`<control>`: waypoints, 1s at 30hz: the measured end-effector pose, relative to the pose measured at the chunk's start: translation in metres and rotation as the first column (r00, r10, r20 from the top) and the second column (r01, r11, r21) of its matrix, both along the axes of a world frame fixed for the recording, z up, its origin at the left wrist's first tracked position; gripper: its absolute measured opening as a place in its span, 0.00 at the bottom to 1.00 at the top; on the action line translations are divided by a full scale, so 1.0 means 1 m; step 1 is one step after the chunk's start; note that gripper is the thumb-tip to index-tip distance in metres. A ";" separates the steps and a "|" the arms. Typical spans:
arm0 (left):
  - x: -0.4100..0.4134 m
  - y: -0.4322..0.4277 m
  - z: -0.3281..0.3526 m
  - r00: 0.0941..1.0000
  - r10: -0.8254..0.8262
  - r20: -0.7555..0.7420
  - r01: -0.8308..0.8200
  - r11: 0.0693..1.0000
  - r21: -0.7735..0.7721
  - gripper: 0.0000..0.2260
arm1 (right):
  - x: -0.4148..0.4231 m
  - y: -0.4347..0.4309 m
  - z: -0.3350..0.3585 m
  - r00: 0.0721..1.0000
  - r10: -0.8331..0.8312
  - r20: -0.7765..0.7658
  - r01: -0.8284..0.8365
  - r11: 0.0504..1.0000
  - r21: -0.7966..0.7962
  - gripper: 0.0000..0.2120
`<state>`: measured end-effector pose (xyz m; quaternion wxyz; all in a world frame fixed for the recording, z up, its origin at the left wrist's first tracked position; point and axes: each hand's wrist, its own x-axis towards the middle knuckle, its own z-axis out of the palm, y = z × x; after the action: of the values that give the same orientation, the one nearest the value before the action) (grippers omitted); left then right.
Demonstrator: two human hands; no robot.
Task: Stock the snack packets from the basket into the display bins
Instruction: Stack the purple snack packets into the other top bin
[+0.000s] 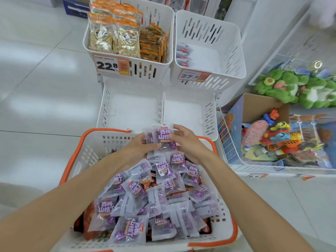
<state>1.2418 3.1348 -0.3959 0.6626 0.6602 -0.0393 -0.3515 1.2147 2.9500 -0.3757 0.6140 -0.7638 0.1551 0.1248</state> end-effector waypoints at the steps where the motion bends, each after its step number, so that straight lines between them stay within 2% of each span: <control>1: 0.003 -0.004 0.005 1.000 -0.027 0.015 0.027 0.999 -0.017 0.19 | 0.003 -0.001 0.001 0.999 0.039 -0.013 -0.038 0.996 0.075 0.15; 3: 0.012 -0.009 0.012 0.983 -0.107 0.149 0.105 0.994 0.022 0.23 | 0.007 -0.001 0.006 0.996 0.089 -0.017 -0.085 0.979 0.184 0.19; 5: 0.025 -0.012 0.021 0.969 -0.096 0.229 0.078 0.993 0.083 0.24 | 0.014 -0.005 0.019 0.995 0.103 0.007 -0.103 0.985 0.136 0.21; 7: 0.044 -0.013 0.034 0.962 -0.082 0.259 0.053 0.991 0.119 0.25 | 0.027 -0.016 0.039 0.994 0.104 0.016 -0.105 0.989 0.104 0.28; 10: 0.071 -0.026 0.075 0.925 -0.151 0.347 0.121 0.987 0.108 0.30 | 0.051 -0.036 0.078 0.983 0.173 0.066 -0.175 0.985 0.014 0.33; 12: 0.092 -0.040 0.107 0.891 -0.185 0.415 0.165 0.983 0.083 0.33 | 0.071 -0.049 0.108 0.976 0.192 0.107 -0.189 0.981 -0.037 0.32; 15: 0.134 -0.063 0.152 0.839 -0.168 0.518 0.167 0.985 0.050 0.38 | 0.109 -0.074 0.153 0.972 0.128 0.199 -0.121 0.991 -0.048 0.29; 17: 0.164 -0.080 0.176 0.772 -0.146 0.618 0.132 0.989 0.068 0.38 | 0.136 -0.092 0.183 0.959 0.095 0.268 -0.073 0.993 -0.091 0.22; 18: 0.179 -0.088 0.185 0.722 -0.159 0.673 0.102 0.987 0.124 0.40 | 0.150 -0.101 0.195 0.948 0.077 0.309 -0.042 0.992 -0.116 0.19; 20: 0.212 -0.102 0.192 0.588 -0.251 0.769 -0.048 0.938 0.343 0.48 | 0.181 -0.121 0.210 0.912 0.008 0.411 0.062 0.986 -0.157 0.15; 23: 0.256 -0.110 0.181 0.464 -0.367 0.806 -0.268 0.809 0.523 0.51 | 0.232 -0.145 0.202 0.823 -0.089 0.560 0.241 0.949 -0.204 0.20; 26: 0.284 -0.116 0.158 0.435 -0.453 0.778 -0.312 0.735 0.602 0.54 | 0.284 -0.151 0.175 0.744 -0.085 0.662 0.330 0.909 -0.255 0.22; 28: 0.294 -0.118 0.146 0.455 -0.467 0.758 -0.288 0.729 0.621 0.57 | 0.310 -0.145 0.151 0.765 0.013 0.644 0.282 0.893 -0.352 0.23; 30: 0.298 -0.118 0.139 0.467 -0.433 0.771 -0.259 0.766 0.588 0.57 | 0.321 -0.134 0.134 0.853 0.183 0.489 0.087 0.874 -0.478 0.29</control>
<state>1.5398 3.0166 -0.2572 0.2592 0.9215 -0.2890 0.0125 1.5358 2.8157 -0.2421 0.4187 -0.9010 -0.0101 -0.1128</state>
